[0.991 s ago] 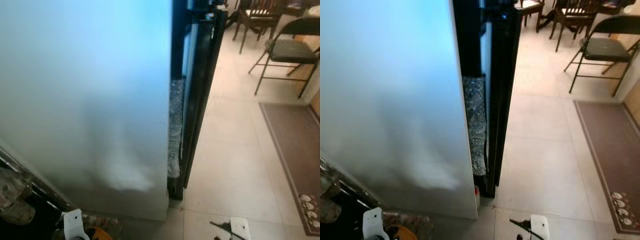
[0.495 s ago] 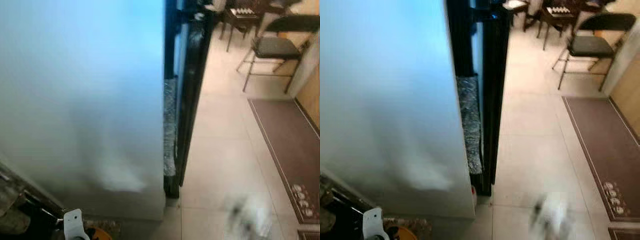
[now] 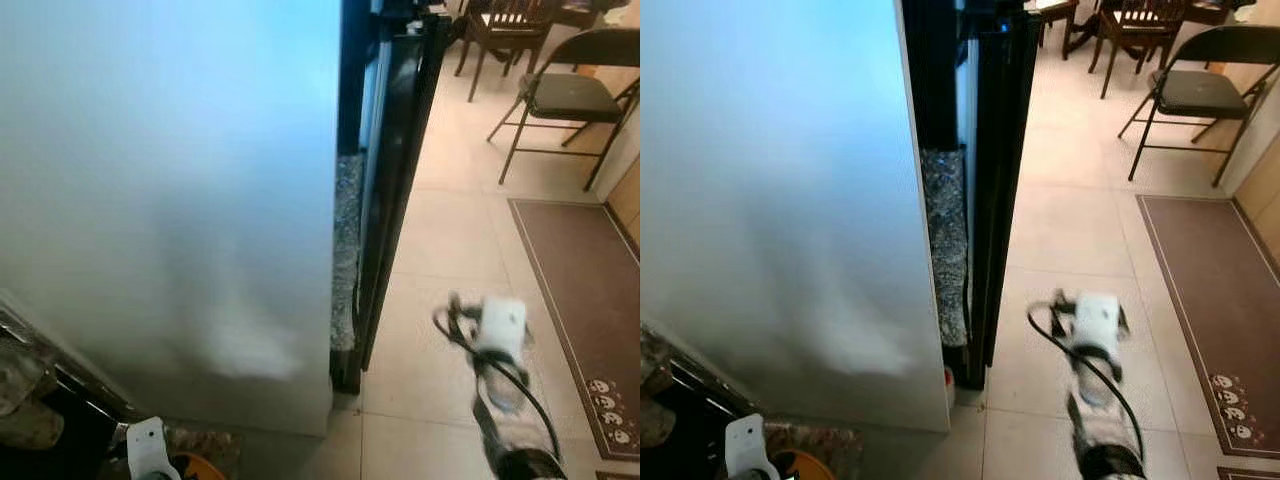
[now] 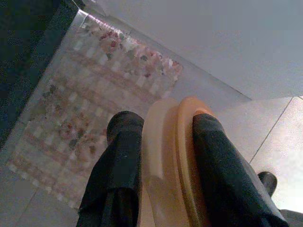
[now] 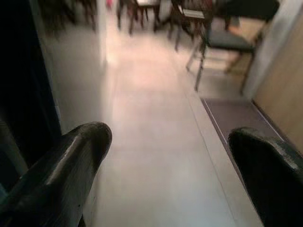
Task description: Restocking fridge
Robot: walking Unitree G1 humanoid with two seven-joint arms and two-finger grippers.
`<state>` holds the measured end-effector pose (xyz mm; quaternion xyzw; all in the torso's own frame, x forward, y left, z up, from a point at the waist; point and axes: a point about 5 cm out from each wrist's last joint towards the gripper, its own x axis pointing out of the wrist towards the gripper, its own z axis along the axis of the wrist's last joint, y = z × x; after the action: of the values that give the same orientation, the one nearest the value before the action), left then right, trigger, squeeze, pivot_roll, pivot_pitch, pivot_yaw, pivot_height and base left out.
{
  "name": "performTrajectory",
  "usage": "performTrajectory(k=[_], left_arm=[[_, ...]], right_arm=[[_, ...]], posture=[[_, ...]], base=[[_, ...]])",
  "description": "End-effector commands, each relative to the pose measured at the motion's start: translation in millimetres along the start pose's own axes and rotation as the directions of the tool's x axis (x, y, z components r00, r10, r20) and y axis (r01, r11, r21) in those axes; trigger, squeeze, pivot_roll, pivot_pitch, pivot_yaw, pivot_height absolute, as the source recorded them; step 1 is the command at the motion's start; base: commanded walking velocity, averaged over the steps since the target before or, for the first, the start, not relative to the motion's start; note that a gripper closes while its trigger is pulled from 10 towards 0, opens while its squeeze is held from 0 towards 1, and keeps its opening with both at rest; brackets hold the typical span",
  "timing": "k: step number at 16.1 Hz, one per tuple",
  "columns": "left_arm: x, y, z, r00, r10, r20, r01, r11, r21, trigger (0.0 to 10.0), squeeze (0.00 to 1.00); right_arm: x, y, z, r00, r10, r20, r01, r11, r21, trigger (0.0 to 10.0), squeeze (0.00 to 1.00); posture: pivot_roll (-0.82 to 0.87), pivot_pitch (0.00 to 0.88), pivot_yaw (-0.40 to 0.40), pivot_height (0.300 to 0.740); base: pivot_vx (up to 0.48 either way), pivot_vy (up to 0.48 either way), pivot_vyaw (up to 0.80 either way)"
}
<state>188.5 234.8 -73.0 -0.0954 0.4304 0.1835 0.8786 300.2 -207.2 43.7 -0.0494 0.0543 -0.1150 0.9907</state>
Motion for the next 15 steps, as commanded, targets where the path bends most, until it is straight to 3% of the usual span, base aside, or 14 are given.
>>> performTrajectory(k=[1,5,7,13,15], left_arm=[[-0.4,3.4,-2,1.000,0.018,-0.002,-0.018,1.000,-0.007,10.0,0.00],[-0.6,2.6,-3,1.000,0.011,-0.001,-0.011,1.000,-0.006,10.0,0.00],[-0.7,2.8,-4,1.000,0.009,-0.004,-0.009,1.000,-0.001,10.0,0.00],[-1.0,4.6,-6,1.000,0.001,-0.016,-0.001,1.000,0.022,10.0,0.00],[-0.9,4.4,-5,1.000,0.001,-0.012,-0.001,1.000,0.025,10.0,0.00]], right_arm=[[0.8,18.1,10,0.998,0.048,0.030,-0.049,0.999,0.022,10.0,0.00],[-0.3,69.0,42,0.966,0.210,0.148,-0.218,0.975,0.035,10.0,0.00],[-3.3,74.0,42,0.967,0.215,0.134,-0.223,0.973,0.053,10.0,0.00],[-5.0,74.2,44,0.970,0.215,0.110,-0.223,0.973,0.062,10.0,0.00],[-5.7,37.3,27,1.000,0.024,-0.002,-0.024,0.998,0.060,10.0,0.00]], posture=[[-0.09,0.000,0.057,0.740],[-0.08,0.000,0.051,0.740],[-0.08,0.000,0.052,0.740],[-0.08,0.000,0.060,0.740],[-0.07,0.000,0.047,0.740]], base=[[0.000,0.000,0.00],[0.000,0.000,0.00],[0.000,0.000,0.00],[0.000,0.000,0.00],[0.000,0.000,0.00]])
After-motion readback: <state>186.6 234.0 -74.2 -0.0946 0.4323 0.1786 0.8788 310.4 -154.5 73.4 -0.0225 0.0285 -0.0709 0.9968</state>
